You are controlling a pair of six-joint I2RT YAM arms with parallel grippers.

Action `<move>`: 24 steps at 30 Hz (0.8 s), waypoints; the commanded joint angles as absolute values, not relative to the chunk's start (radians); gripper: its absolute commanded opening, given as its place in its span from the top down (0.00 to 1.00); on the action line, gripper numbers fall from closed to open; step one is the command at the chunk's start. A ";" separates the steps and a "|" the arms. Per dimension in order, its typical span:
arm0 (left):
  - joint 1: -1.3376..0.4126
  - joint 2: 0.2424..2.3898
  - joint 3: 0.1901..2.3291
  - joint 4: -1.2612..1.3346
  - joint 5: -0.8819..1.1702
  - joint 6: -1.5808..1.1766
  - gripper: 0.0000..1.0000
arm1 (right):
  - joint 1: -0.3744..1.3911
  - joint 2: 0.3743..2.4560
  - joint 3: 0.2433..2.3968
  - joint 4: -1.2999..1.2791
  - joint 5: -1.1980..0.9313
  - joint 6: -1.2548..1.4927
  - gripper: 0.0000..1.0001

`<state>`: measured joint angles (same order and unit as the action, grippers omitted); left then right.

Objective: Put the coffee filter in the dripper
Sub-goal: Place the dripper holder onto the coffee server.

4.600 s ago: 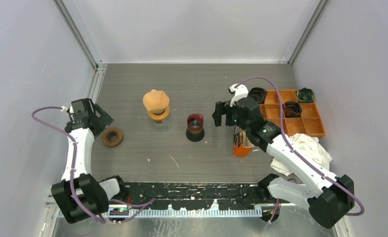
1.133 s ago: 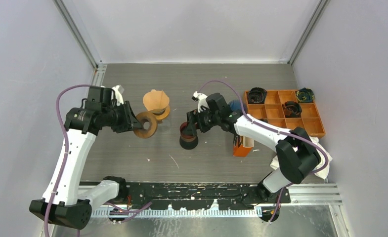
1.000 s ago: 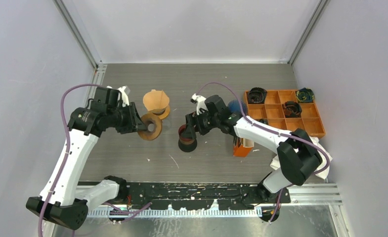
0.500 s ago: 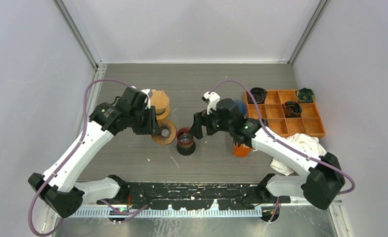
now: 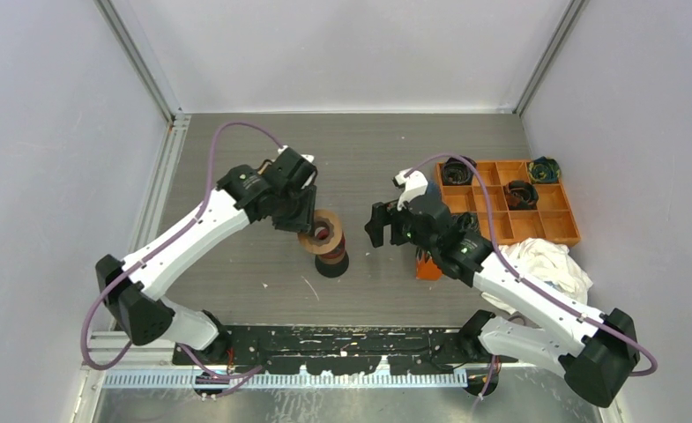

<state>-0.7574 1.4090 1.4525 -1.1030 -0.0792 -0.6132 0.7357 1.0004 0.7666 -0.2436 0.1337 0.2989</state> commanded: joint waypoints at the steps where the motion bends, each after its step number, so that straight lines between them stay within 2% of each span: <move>1: -0.787 1.462 1.526 -1.071 -0.139 -0.597 0.72 | 0.733 0.939 0.729 -0.196 0.208 0.331 0.10; 9: -0.791 1.535 1.536 -1.055 -0.171 -0.582 0.71 | 0.733 0.916 0.697 -0.175 0.209 0.327 0.10; 24: -0.791 1.606 1.529 -1.031 -0.113 -0.570 0.66 | 0.733 0.910 0.693 -0.174 0.208 0.312 0.10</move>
<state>-0.7883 1.6104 1.4891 -1.0698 -0.1299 -0.5854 0.7357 0.9310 0.6857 -0.2325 0.1867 0.3172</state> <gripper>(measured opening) 0.341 0.898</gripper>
